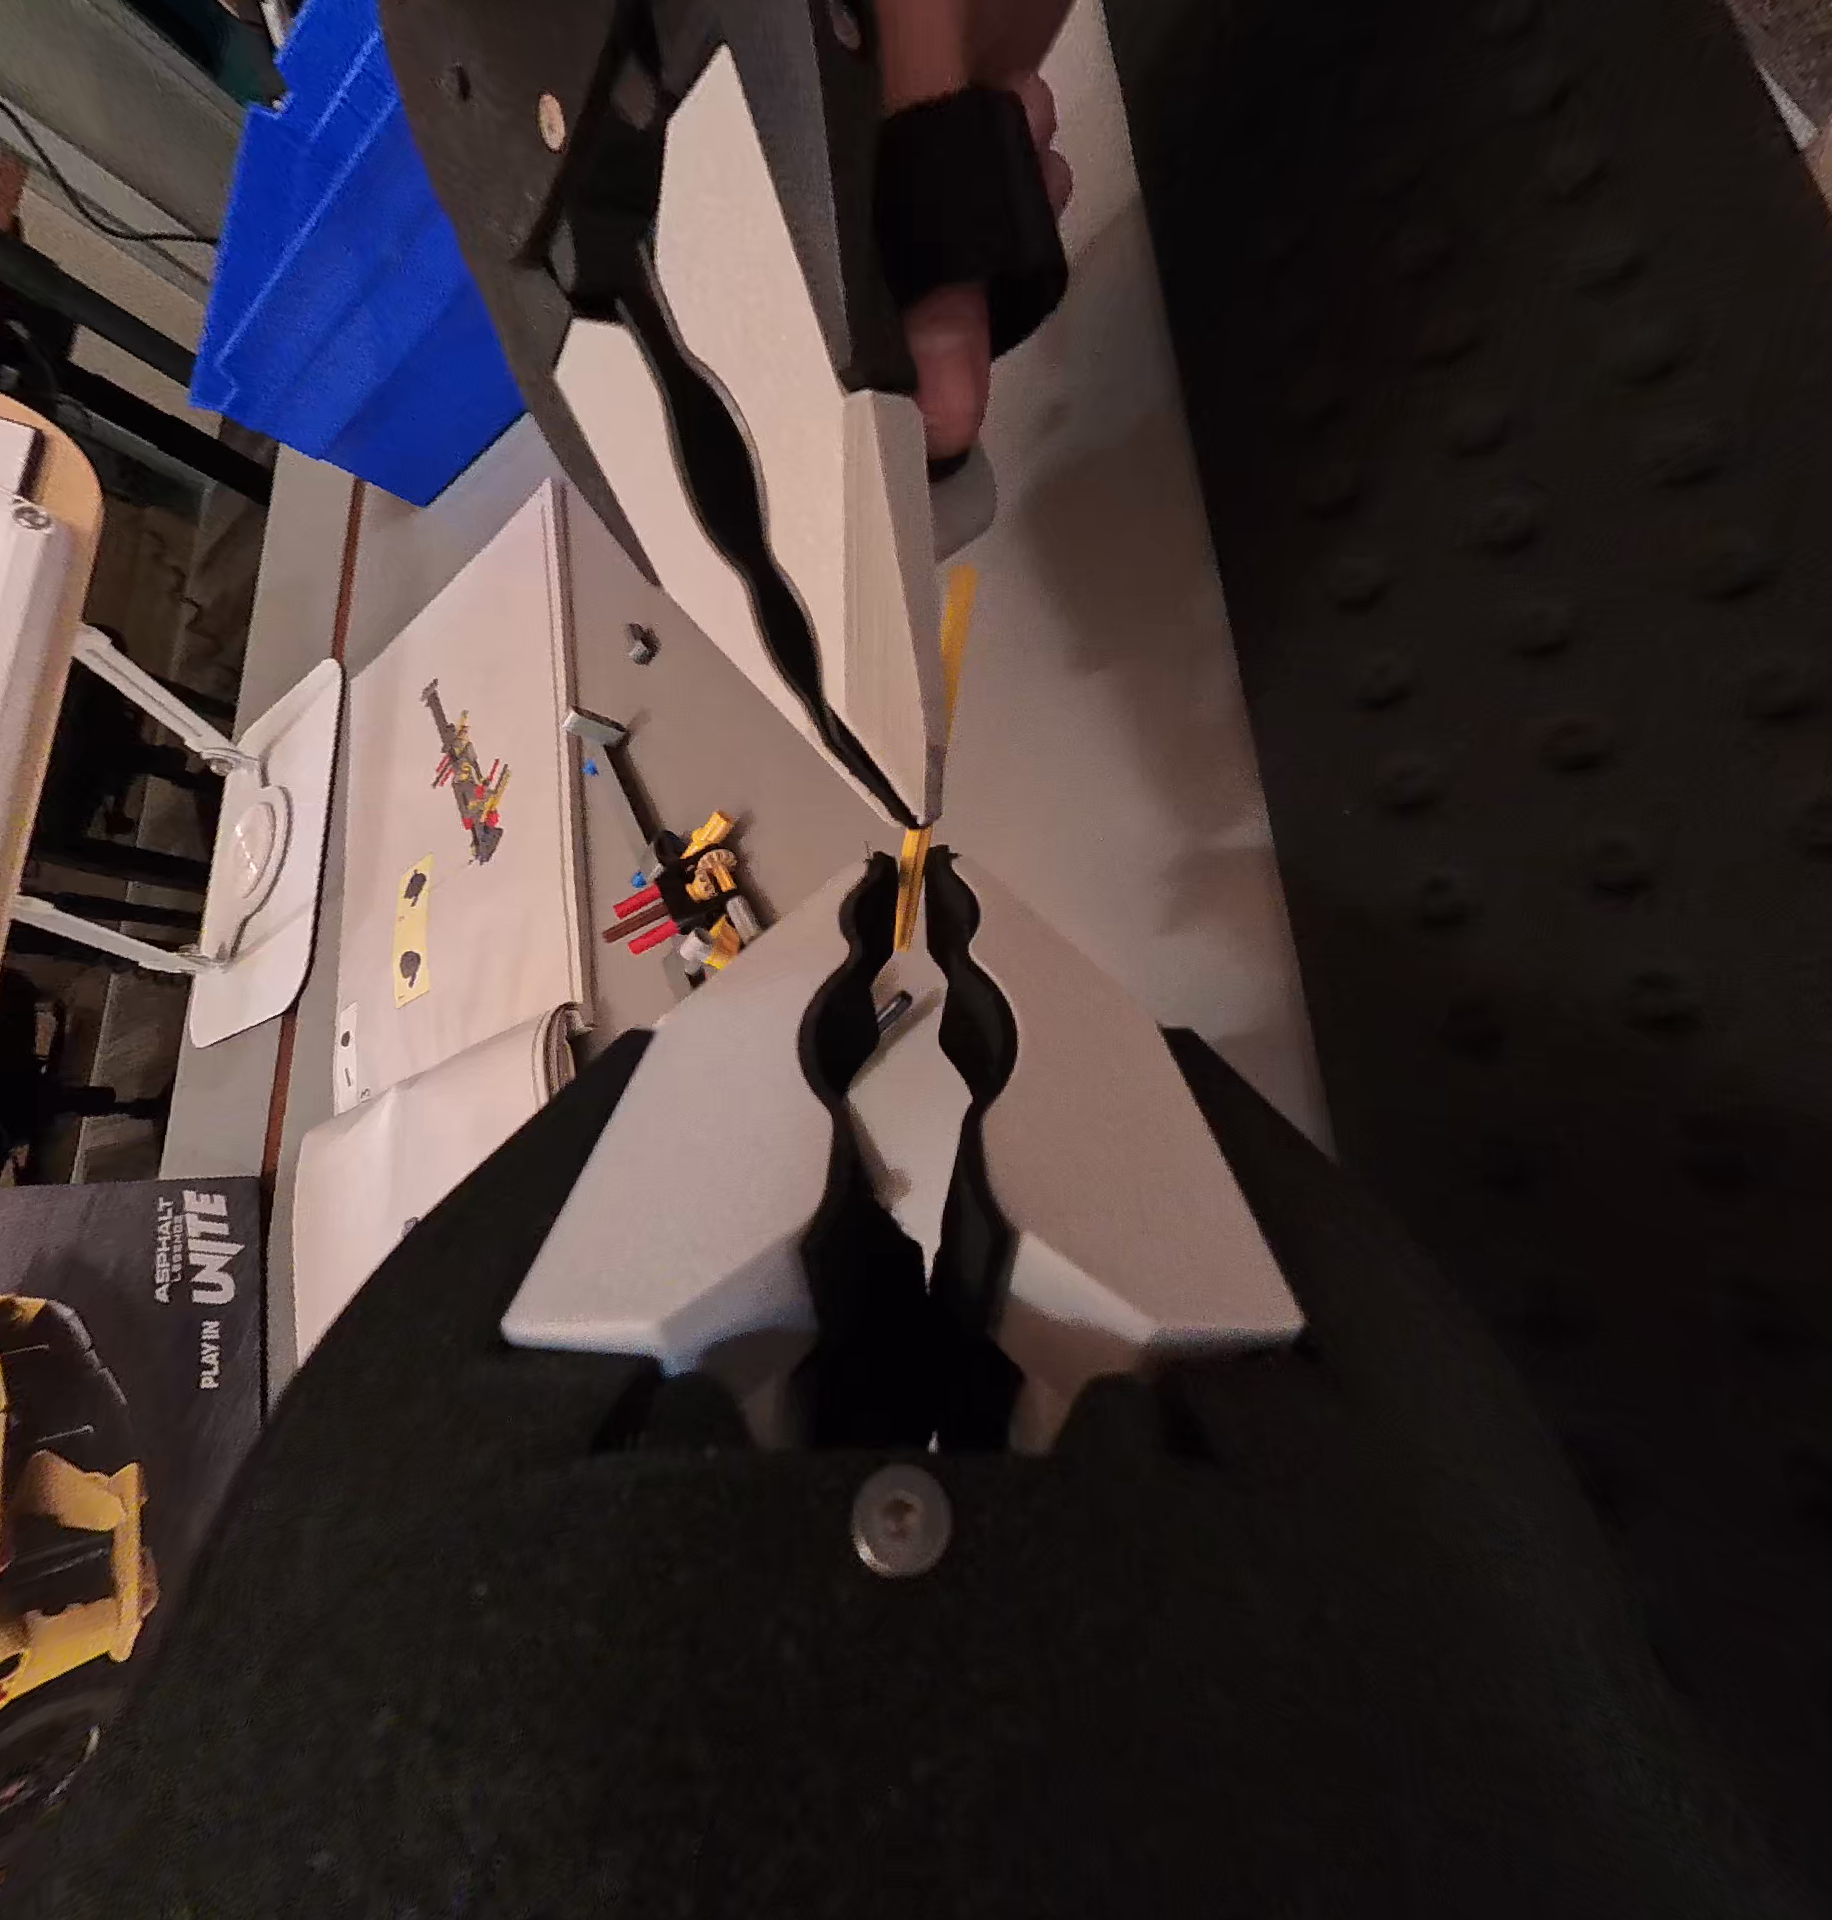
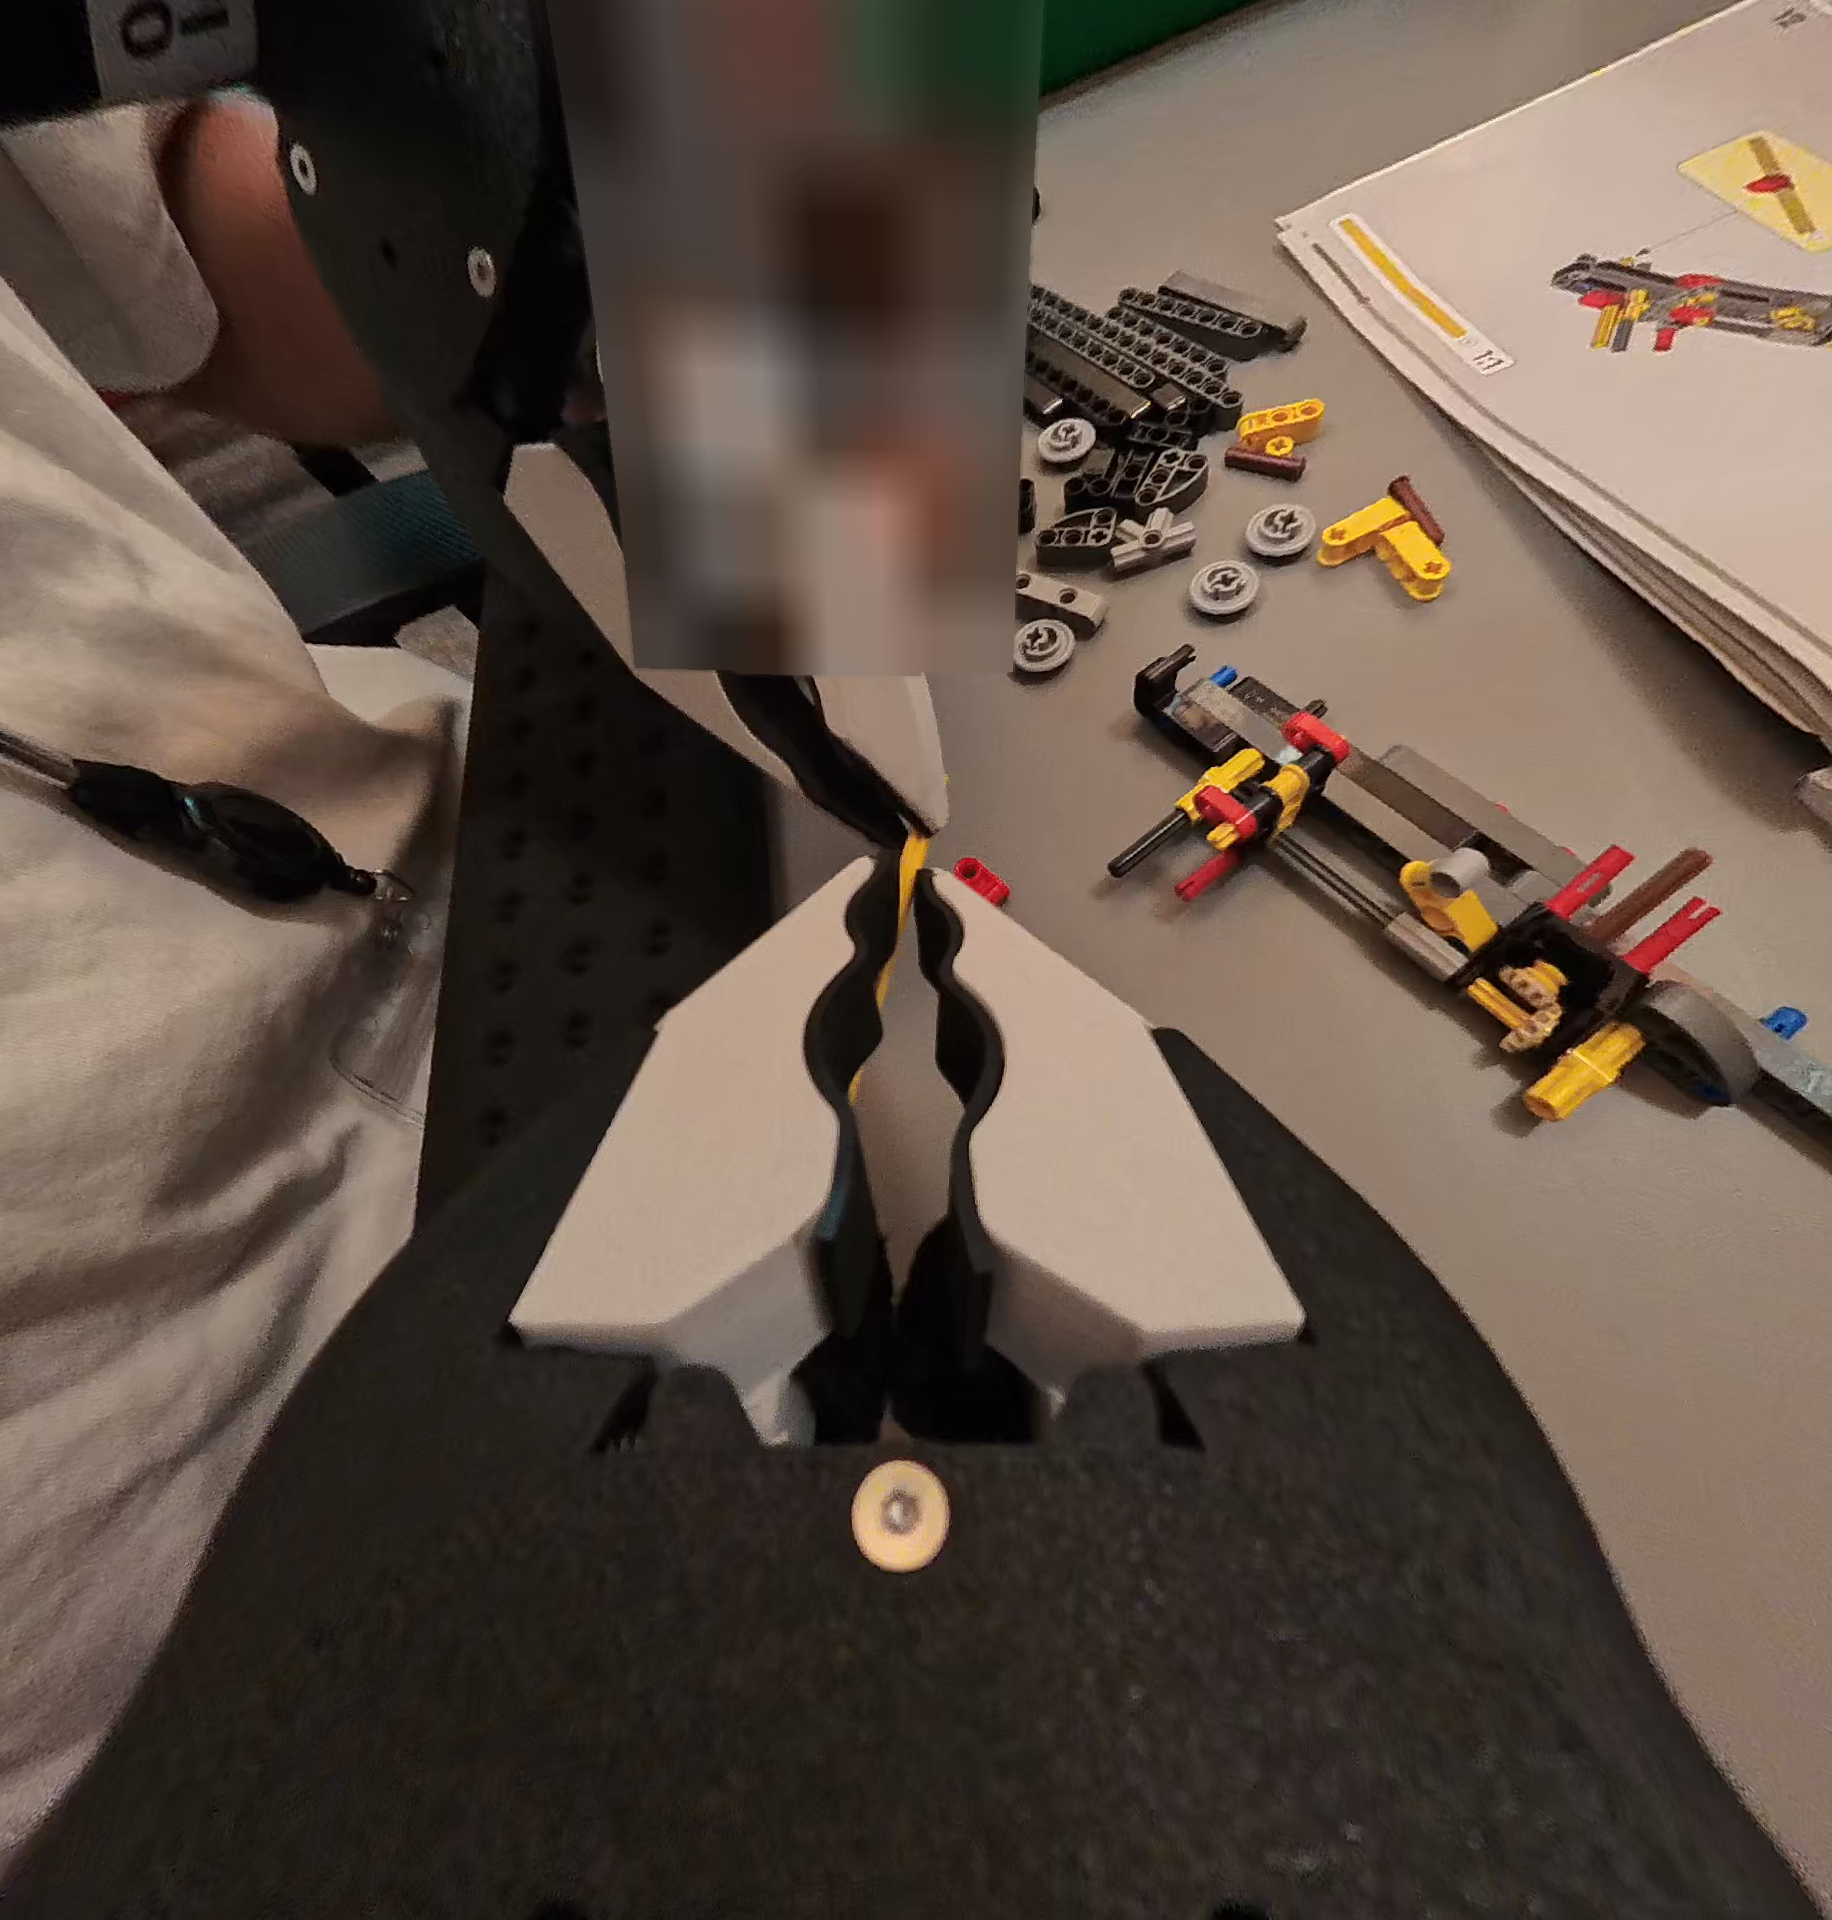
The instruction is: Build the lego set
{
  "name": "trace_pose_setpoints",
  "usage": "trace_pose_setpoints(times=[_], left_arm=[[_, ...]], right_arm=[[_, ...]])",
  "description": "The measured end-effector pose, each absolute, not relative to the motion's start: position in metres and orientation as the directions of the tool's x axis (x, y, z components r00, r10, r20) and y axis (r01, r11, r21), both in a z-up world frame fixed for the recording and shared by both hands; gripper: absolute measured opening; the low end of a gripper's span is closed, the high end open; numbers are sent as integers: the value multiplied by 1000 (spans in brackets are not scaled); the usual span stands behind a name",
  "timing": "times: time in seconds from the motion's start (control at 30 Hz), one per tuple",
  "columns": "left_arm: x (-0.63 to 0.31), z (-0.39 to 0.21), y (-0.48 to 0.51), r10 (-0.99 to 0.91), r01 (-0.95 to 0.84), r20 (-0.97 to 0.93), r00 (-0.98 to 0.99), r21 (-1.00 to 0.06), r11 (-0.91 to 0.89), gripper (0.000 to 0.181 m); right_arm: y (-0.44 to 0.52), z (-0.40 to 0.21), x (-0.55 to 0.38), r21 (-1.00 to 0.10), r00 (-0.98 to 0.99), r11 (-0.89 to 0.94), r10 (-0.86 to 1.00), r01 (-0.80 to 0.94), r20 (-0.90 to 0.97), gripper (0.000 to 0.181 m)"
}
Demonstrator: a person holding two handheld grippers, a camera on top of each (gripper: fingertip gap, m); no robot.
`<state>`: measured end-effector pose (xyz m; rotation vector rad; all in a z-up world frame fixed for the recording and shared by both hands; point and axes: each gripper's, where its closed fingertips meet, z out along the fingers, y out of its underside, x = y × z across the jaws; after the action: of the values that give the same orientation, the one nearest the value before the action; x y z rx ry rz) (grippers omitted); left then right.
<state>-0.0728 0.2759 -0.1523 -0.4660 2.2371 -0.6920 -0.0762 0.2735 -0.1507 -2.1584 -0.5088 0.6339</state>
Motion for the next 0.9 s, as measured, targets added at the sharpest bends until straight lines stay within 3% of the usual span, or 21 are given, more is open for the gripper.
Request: trace_pose_setpoints(times=[0.17,0.3,0.4,0.43,0.53,0.63,0.7,0.9], left_arm=[[-75,-154,280,-516,-122,-553,-655,-596,794,18],[-75,-156,275,-491,-84,-577,-652,-589,804,3],[-68,-157,282,-519,-118,-585,-623,-586,802,3],[-65,-154,286,-545,-129,-588,-598,-600,790,2],[-53,-142,303,-673,-182,-541,-504,-695,696,2],[-46,-124,315,-778,-176,-479,-406,-794,581,2],[-46,-123,313,-782,-169,-470,-408,-803,571,2],[-47,-129,303,-686,-126,-579,-441,-717,686,2]], right_arm=[[270,-147,-78,-802,773,-588,556,104,-307,2],[268,-148,-82,-796,761,-594,568,116,-313,2],[274,-150,-74,-801,798,-589,532,110,-281,2],[279,-145,-68,-823,821,-562,506,80,-265,2],[289,-123,-41,-894,878,-436,382,-104,-288,27],[291,-119,-32,-847,828,-396,289,-354,-481,32],[293,-114,-44,-822,765,-366,331,-437,-553,28],[302,-115,-56,-839,774,-382,360,-387,-521,19]])
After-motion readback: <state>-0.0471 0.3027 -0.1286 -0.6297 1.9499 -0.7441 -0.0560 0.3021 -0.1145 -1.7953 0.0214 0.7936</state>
